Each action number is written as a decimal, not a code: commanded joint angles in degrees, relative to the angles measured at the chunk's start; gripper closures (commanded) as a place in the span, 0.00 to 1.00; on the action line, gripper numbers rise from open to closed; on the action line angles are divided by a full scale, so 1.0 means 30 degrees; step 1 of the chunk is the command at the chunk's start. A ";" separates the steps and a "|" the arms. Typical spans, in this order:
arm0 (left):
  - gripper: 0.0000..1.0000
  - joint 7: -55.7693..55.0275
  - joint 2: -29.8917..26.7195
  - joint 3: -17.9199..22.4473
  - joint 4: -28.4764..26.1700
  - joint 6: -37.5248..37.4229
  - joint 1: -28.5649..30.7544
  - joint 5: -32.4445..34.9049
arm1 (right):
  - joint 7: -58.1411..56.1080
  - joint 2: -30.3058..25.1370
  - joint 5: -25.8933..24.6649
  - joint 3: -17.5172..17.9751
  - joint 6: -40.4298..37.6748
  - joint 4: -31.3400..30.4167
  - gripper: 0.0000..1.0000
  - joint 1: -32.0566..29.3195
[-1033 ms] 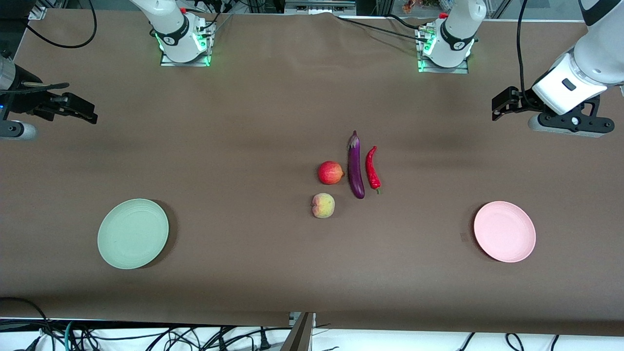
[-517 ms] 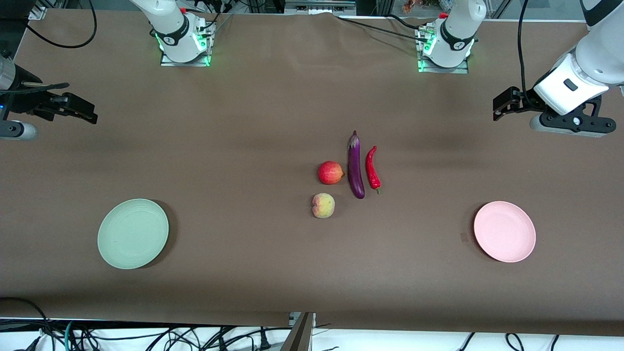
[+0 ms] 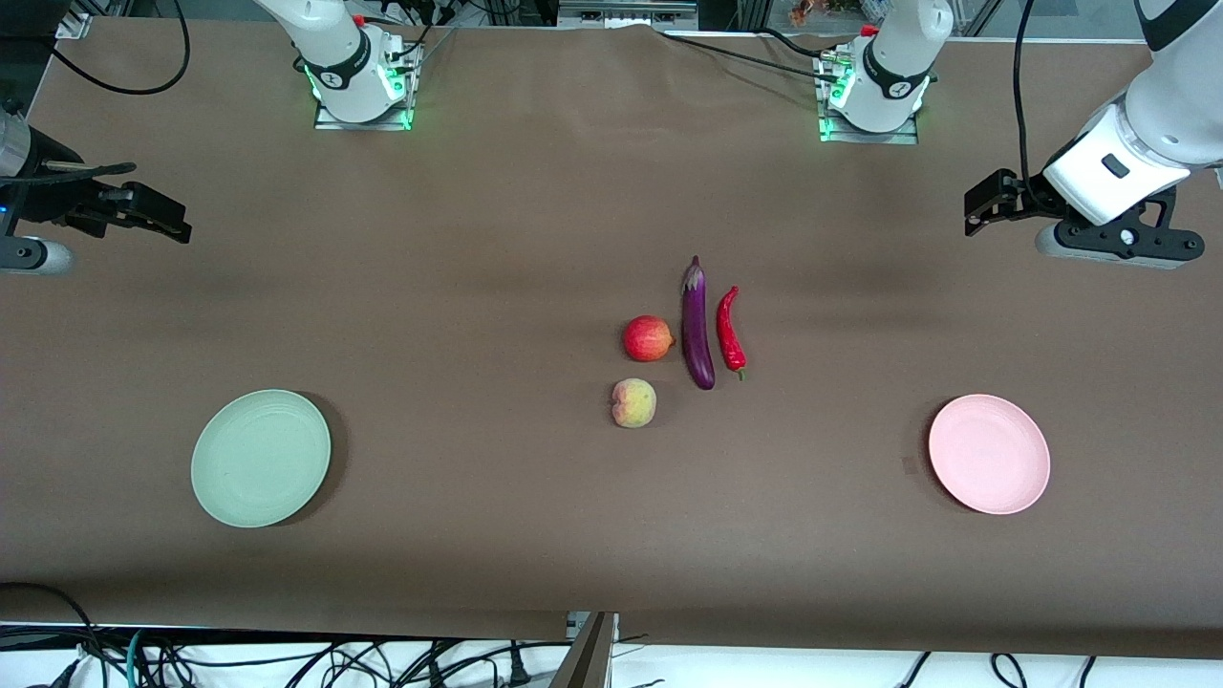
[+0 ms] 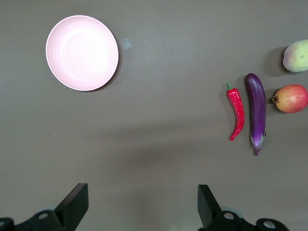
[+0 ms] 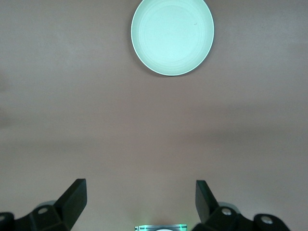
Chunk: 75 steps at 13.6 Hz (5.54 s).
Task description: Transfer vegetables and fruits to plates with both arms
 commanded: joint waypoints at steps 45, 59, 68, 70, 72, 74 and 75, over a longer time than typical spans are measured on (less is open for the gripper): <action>0.27 -1.0464 1.1596 -0.2215 -0.5332 1.7368 -0.4674 0.1207 | 0.2832 0.7912 -0.0008 0.0289 0.9474 0.0130 0.00 0.5135; 0.92 -0.9825 0.9488 -0.1836 0.0927 0.7449 -0.2303 0.4685 | 1.4240 1.4358 -0.0096 0.0230 2.0406 0.3555 0.00 1.1086; 0.87 -0.3491 1.5167 -0.0843 0.7437 0.8017 0.2591 0.7008 | 1.5207 1.5094 -0.0096 0.0230 1.9828 0.3294 0.00 1.3578; 0.87 -0.3491 1.5784 -0.0399 0.7237 0.9511 0.2591 0.7037 | 1.5090 1.5036 -0.0242 0.0230 1.9006 0.3323 0.00 1.3725; 0.84 -0.3432 1.6254 0.0417 0.7207 1.0595 0.2708 0.7067 | 1.5003 1.5006 -0.0301 0.0230 1.8683 0.3294 0.00 1.3784; 0.79 -0.3403 1.6782 0.0597 0.7149 1.1943 0.2912 0.7096 | 1.4914 1.5064 -0.0301 0.0230 1.8622 0.3294 0.00 1.3871; 0.70 -0.3432 1.7016 0.0713 0.7119 1.2326 0.3001 0.7067 | 1.4914 1.5065 -0.0272 0.0230 1.8622 0.3294 0.00 1.4017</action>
